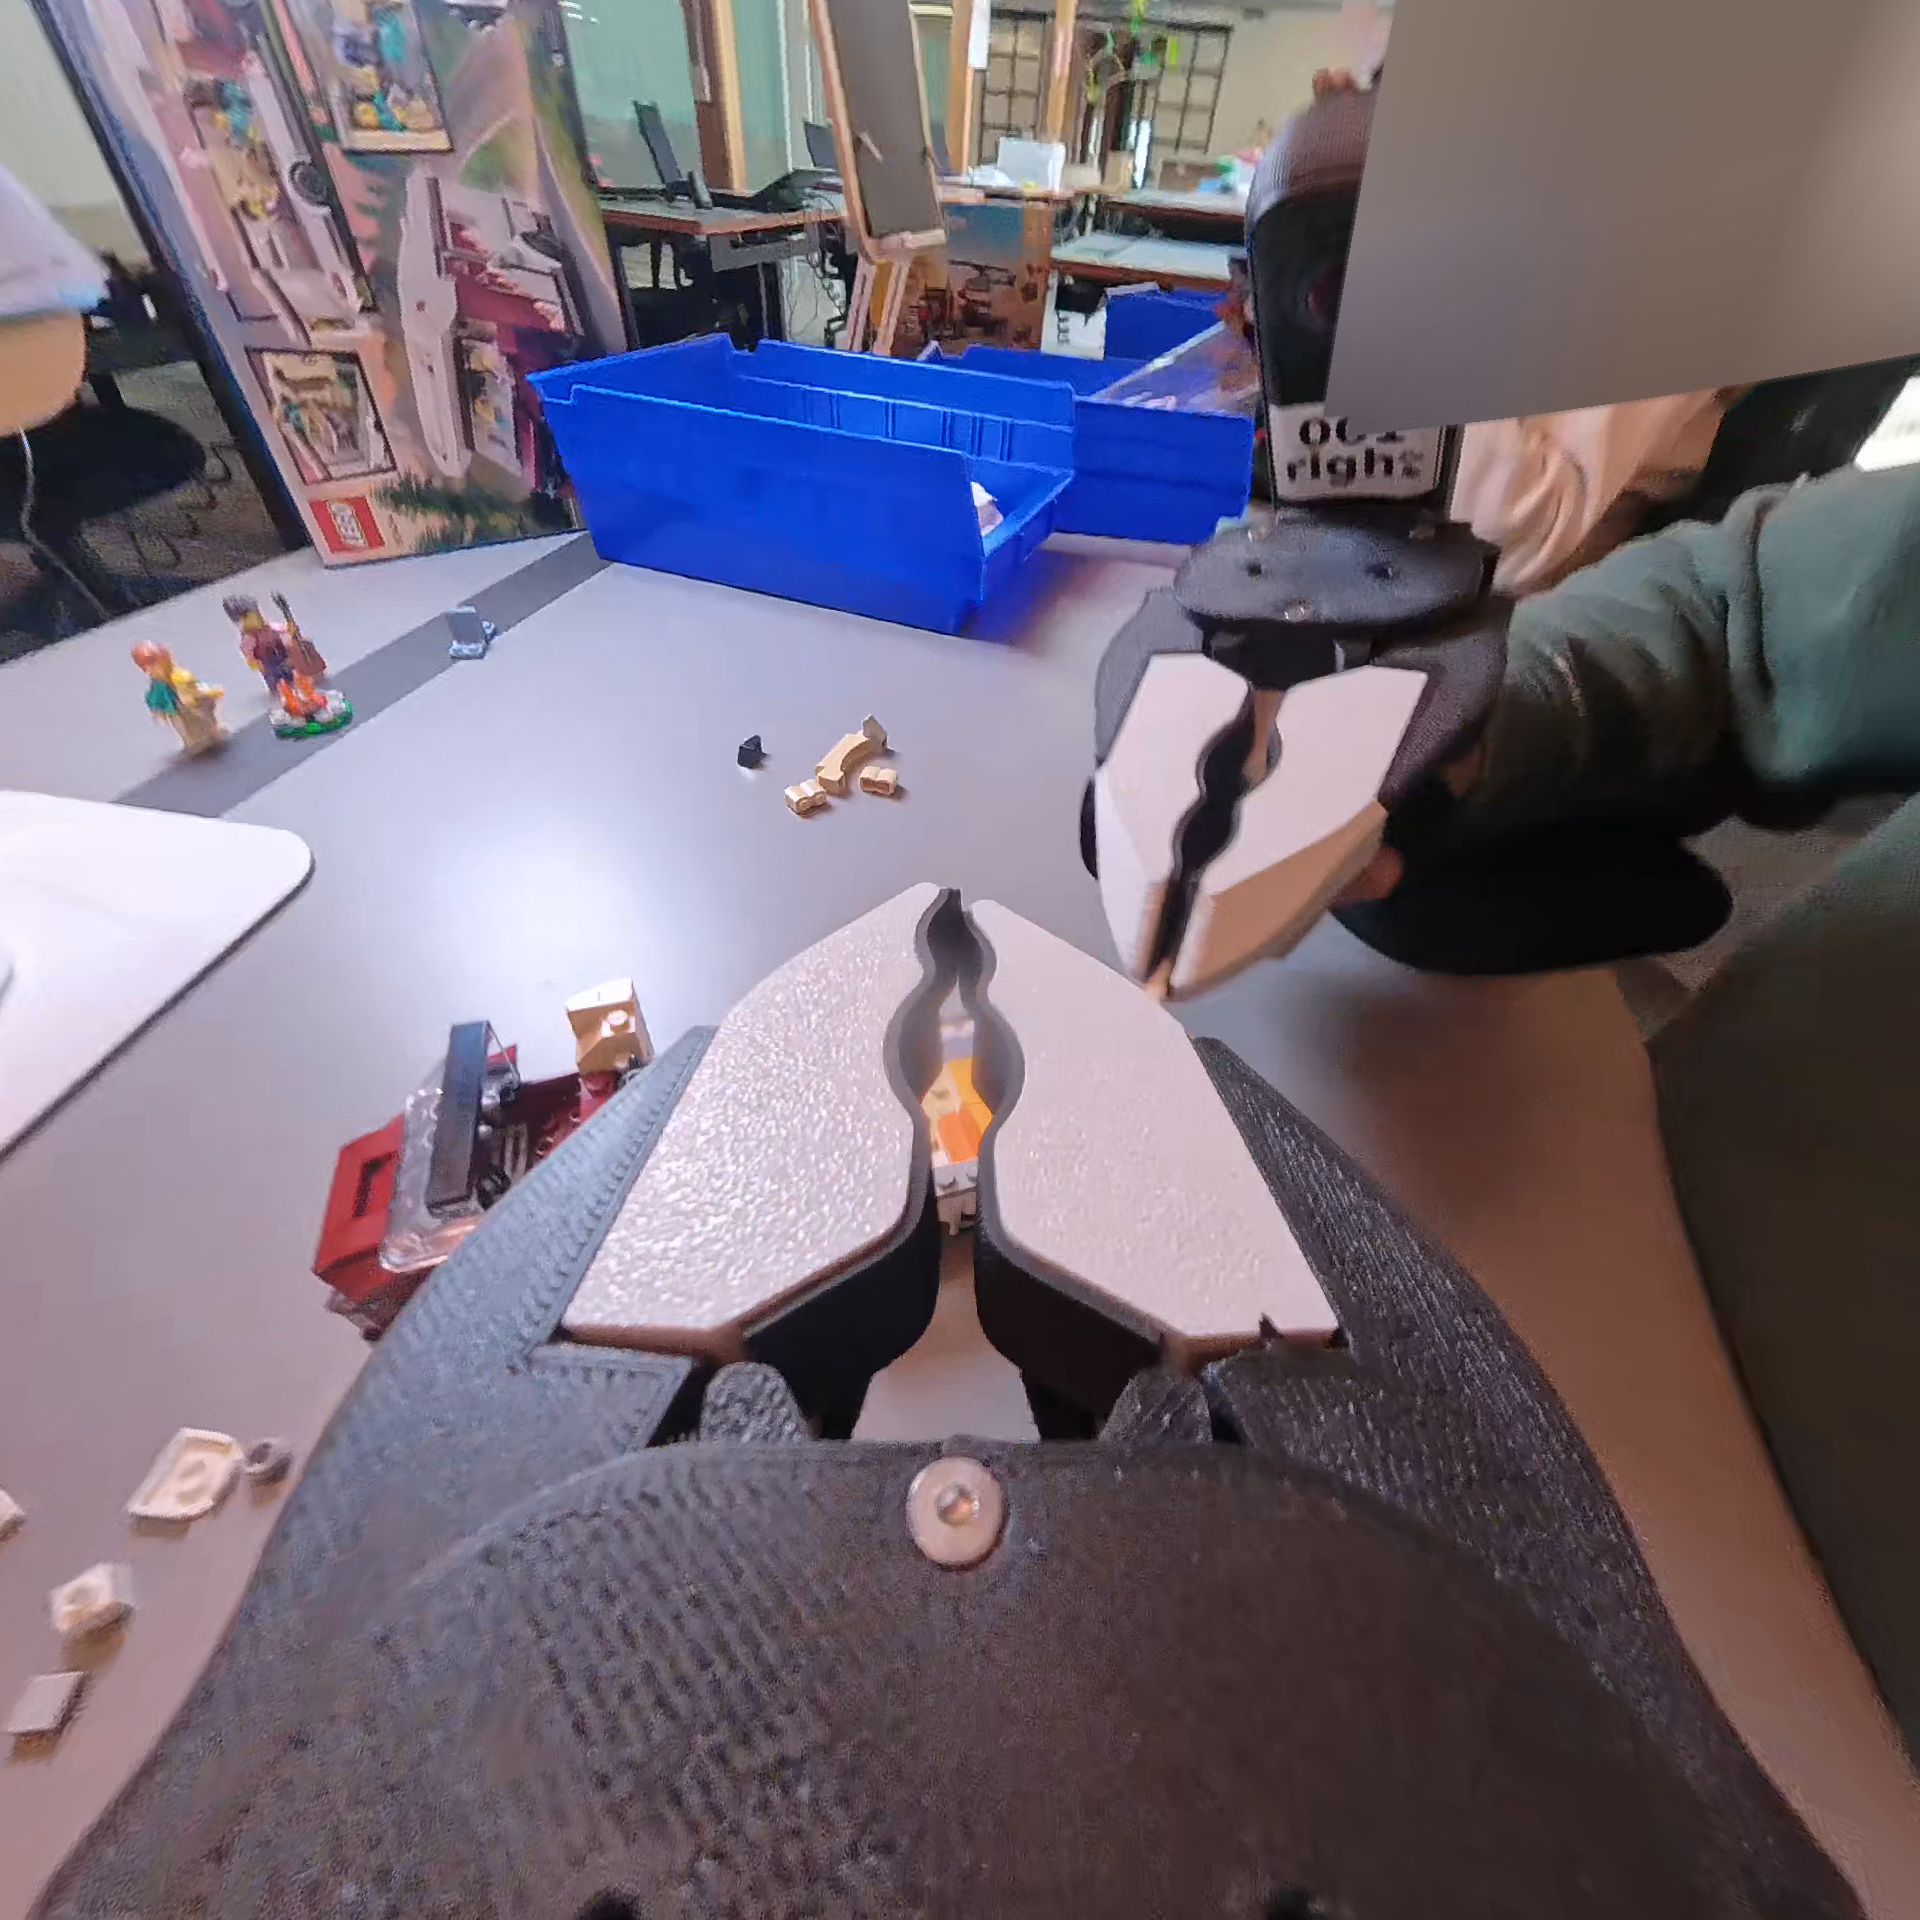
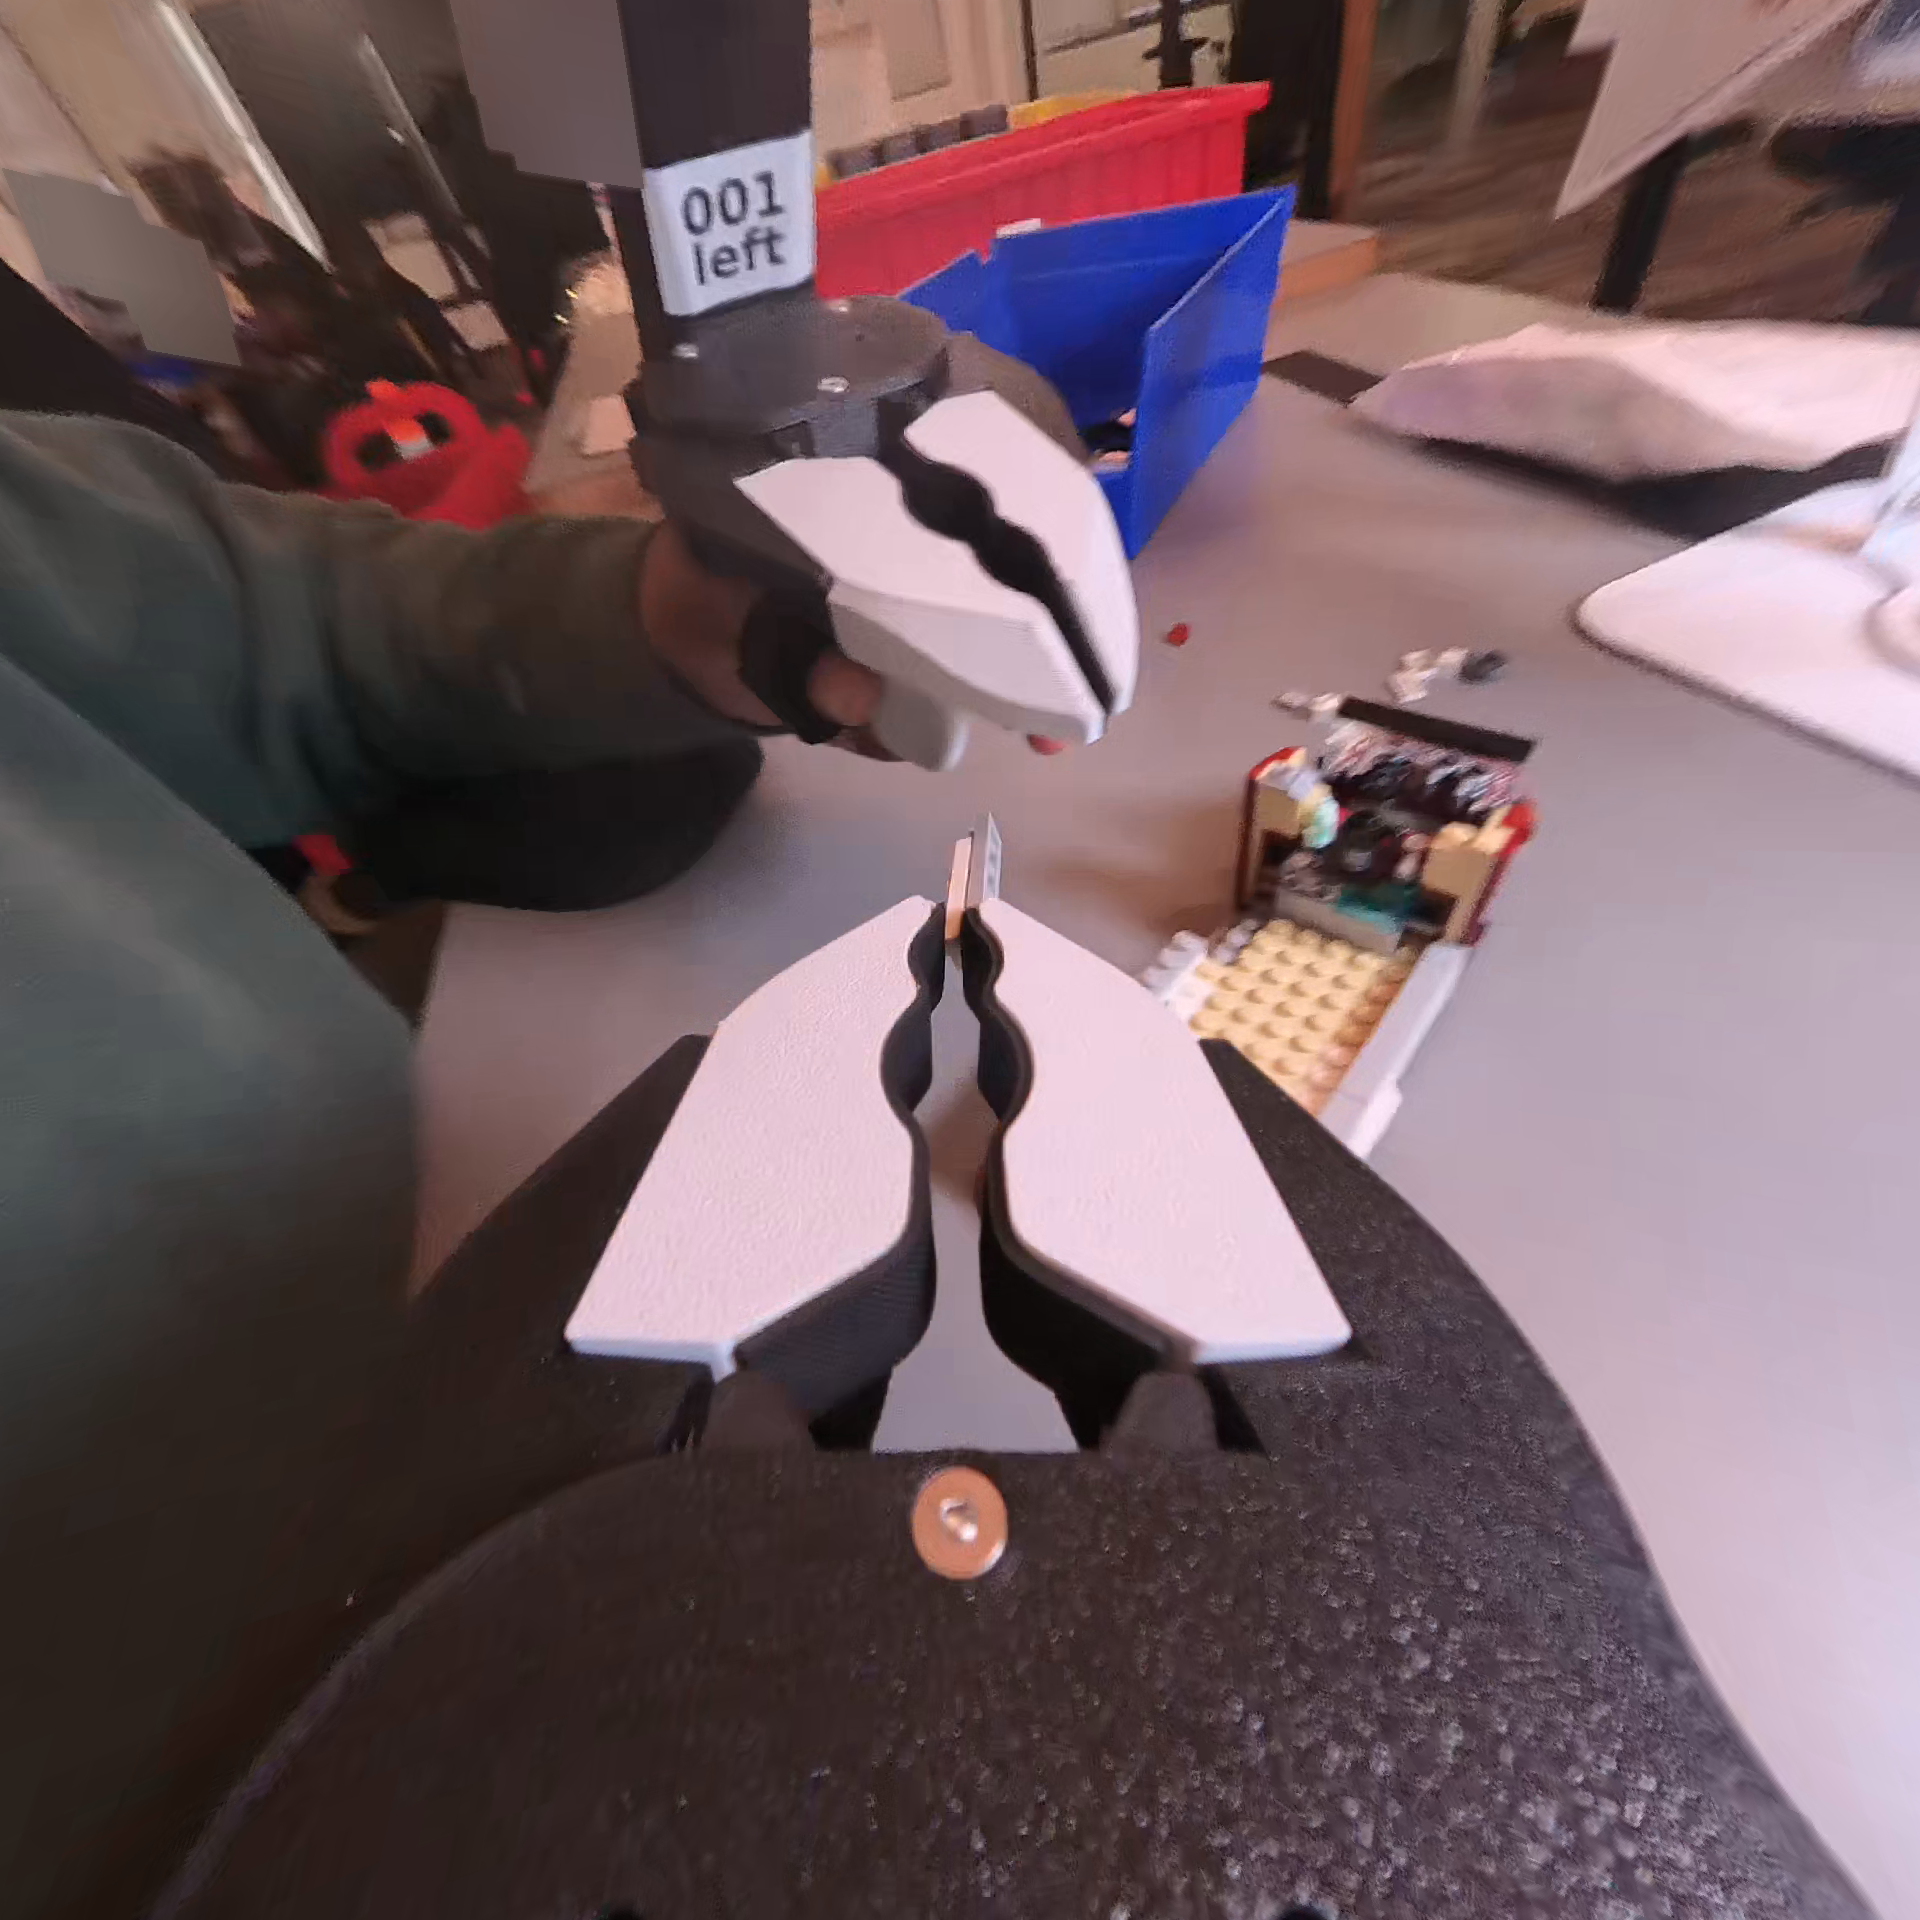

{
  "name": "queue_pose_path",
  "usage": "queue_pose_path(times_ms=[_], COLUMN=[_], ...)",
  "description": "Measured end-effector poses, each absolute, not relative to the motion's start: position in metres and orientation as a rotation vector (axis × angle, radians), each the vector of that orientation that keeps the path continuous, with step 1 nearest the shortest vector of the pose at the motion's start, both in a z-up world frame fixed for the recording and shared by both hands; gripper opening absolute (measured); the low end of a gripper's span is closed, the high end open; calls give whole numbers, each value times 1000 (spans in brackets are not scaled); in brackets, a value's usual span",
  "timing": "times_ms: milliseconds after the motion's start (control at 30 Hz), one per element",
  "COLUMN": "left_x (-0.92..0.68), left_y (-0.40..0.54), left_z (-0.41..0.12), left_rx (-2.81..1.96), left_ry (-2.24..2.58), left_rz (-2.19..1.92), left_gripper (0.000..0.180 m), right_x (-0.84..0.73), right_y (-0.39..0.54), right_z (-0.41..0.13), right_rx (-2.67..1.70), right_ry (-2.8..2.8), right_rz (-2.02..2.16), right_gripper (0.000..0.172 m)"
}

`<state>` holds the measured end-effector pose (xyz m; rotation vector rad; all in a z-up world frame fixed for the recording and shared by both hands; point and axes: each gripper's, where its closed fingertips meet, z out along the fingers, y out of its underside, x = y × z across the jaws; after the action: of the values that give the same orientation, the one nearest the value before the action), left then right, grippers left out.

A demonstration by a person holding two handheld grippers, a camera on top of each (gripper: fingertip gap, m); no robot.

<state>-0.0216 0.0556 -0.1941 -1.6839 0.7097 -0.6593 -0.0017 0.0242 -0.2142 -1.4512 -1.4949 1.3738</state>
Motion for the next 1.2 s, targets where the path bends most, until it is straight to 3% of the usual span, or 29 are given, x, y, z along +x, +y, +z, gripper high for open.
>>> queue_pose_path(times_ms=[133,200,233,333,433,700,1033,1200], left_x=[-17,-16,-15,-6,1,5,-4,-11], left_y=[44,40,36,28,20,20,38,35], left_z=[-190,-192,-192,-198,-200,-206,-209,-195], left_rx=[-1636,-1645,-1634,-1627,-1602,-1629,-1734,-1670], left_ry=[804,825,850,939,999,1049,795,704], left_rz=[-686,-770,-795,-804,-801,-723,-870,-1126], left_gripper=[0,19,20,19,6,5,4,4], right_x=[5,10,11,13,13,13,9,16], right_y=[32,31,29,26,26,25,26,41], right_z=[-190,-191,-191,-192,-191,-186,-195,-189], right_rx=[-1358,-1343,-1342,-1363,-1378,-1422,-1135,-1166], right_ry=[-1490,-1506,-1507,-1509,-1502,-1436,-1563,-1563], right_rz=[1440,1483,1518,1617,1673,1855,1175,1200], right_gripper=[3,3,3,3,3,3,5,3])
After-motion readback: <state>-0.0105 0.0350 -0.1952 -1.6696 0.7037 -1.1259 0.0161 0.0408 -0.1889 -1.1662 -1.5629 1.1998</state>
